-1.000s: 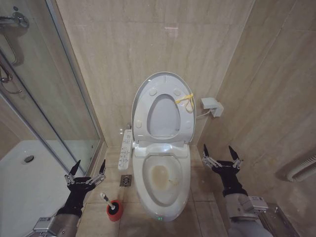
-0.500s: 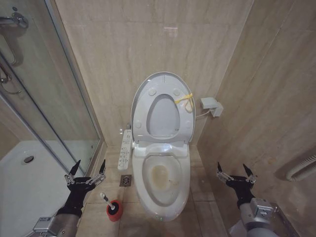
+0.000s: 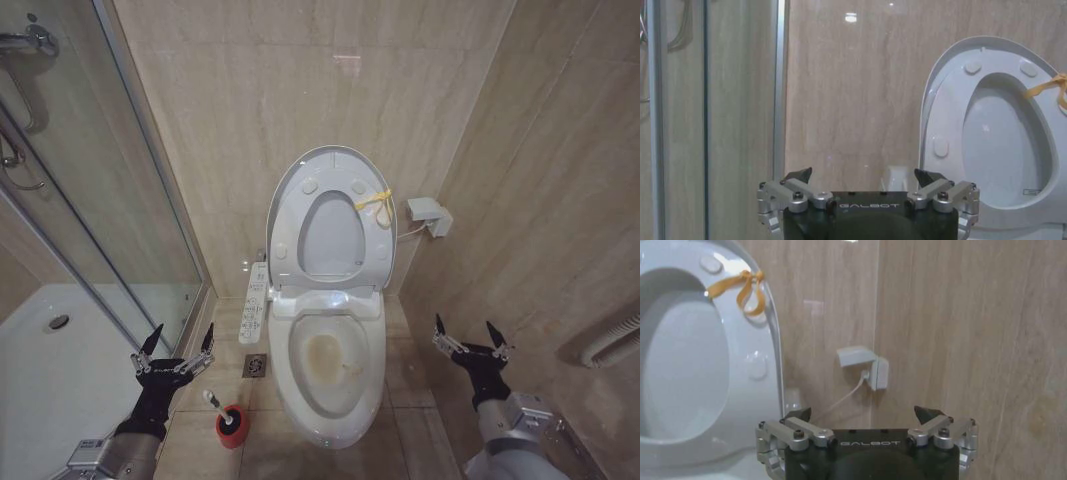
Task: Open the toilet lid, clean the toilet bowl with a toilet brush, close the toilet lid, and flush.
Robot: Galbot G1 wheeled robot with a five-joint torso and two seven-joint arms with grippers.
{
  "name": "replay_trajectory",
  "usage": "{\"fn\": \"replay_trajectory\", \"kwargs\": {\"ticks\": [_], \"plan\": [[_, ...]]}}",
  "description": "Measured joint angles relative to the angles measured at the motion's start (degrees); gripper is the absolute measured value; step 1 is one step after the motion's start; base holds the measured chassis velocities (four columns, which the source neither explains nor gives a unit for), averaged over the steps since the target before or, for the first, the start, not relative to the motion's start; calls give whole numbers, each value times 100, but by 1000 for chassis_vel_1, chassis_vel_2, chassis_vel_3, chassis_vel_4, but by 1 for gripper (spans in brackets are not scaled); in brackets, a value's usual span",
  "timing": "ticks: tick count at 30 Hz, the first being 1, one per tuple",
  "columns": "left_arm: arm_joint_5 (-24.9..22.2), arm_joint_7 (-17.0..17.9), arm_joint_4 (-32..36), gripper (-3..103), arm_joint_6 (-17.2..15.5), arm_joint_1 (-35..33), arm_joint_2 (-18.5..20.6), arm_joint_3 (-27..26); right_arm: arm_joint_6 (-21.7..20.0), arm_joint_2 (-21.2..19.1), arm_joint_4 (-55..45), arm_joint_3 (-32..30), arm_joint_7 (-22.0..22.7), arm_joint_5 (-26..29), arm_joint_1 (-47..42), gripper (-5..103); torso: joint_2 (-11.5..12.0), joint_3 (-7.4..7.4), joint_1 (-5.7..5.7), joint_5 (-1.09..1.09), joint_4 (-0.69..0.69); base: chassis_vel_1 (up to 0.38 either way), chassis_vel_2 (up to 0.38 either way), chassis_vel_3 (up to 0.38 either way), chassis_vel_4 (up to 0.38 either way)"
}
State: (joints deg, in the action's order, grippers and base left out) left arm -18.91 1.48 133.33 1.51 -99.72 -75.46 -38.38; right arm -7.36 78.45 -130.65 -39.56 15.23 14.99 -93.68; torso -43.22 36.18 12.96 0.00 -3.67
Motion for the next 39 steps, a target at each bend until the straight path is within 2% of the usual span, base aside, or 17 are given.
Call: {"fn": "replay_trajectory", "kwargs": {"ticks": [7, 10, 17, 24, 33, 39], "plan": [[0, 0, 0, 100, 0, 0, 0, 0, 172, 62, 93, -23, -138, -207, 183, 100, 0, 0, 0, 0, 0, 0, 0, 0, 0], [0, 0, 0, 100, 0, 0, 0, 0, 564, 82, 314, 5, -339, -212, 267, 100, 0, 0, 0, 0, 0, 0, 0, 0, 0], [0, 0, 0, 100, 0, 0, 0, 0, 706, 69, 499, 41, -318, -107, 441, 100, 0, 0, -1, 0, 0, 0, 0, 0, 0], [0, 0, 0, 100, 0, 0, 0, 0, 1144, -47, 841, 32, -237, -37, 667, 100, 0, 0, 1, 1, 0, -110, 115, 117, -106], [0, 0, 0, 100, 0, 0, 0, 0, 1101, -237, 1104, 14, 55, -75, 1067, 100, 1, 1, 2, 1, 1, -71, 70, 70, -65], [0, 0, 0, 100, 0, -2, 0, 0, 990, -507, 1400, 10, 240, -56, 1450, 100, -1, -1, -3, 1, 0, 28, -31, -44, 28]]}}
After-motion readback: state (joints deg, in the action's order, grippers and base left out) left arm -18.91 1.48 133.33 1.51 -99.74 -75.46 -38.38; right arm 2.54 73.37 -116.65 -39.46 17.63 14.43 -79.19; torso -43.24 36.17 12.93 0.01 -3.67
